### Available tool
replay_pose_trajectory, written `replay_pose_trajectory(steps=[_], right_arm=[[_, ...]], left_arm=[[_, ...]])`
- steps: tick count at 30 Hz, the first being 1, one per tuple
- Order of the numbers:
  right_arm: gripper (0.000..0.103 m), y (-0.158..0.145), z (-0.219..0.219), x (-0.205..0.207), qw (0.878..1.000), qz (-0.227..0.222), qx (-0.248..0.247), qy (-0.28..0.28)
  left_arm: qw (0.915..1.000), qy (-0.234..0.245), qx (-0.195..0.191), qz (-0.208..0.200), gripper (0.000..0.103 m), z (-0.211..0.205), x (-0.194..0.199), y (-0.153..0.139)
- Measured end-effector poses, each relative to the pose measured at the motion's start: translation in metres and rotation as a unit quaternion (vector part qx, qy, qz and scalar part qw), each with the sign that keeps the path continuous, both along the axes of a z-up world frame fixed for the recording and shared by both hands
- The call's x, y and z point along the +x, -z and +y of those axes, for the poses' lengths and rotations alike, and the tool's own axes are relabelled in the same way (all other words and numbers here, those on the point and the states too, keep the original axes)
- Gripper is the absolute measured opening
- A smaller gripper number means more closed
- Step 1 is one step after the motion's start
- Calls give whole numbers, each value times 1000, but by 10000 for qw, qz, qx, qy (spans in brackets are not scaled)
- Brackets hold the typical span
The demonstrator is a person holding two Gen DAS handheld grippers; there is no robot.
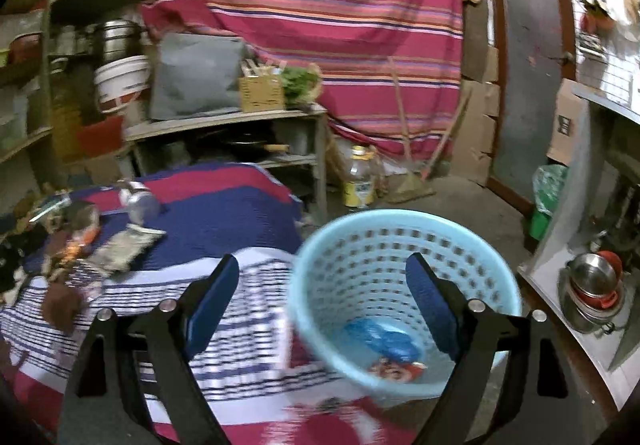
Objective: Collect trash
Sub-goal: 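Open the left tool over the basket while the right tool releases the blue bag into it, then move both tools back over the table, then close the left tool on the beige cloth and lift it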
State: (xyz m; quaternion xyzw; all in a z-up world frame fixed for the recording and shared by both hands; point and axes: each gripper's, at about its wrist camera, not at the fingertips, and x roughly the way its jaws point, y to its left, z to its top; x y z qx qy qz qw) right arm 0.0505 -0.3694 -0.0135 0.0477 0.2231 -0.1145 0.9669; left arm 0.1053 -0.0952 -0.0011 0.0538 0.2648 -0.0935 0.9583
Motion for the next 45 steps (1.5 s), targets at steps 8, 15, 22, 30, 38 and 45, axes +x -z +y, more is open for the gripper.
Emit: replay_pose_trajectory(steps=[8, 15, 22, 30, 38, 45], right_arm=[[84, -11, 75, 16, 9972, 141, -481, -562], [92, -23, 130, 35, 9968, -54, -305, -735], [92, -10, 165, 63, 9968, -40, -112, -793], [92, 18, 171, 82, 9949, 289, -75, -964], [92, 15, 164, 90, 9949, 322, 93, -949], [92, 15, 164, 89, 9954, 321, 16, -899]], left_arm=[[9966, -803, 18, 193, 97, 89, 6, 12], [9888, -1425, 57, 442, 97, 149, 15, 35], [9816, -1735, 107, 785, 94, 181, 31, 65], [9792, -1644, -32, 1185, 81, 182, 37, 81], [9707, -1791, -206, 1591, 57, 192, 55, 93], [9721, -1725, 32, 1590, 37, 185, 64, 93]])
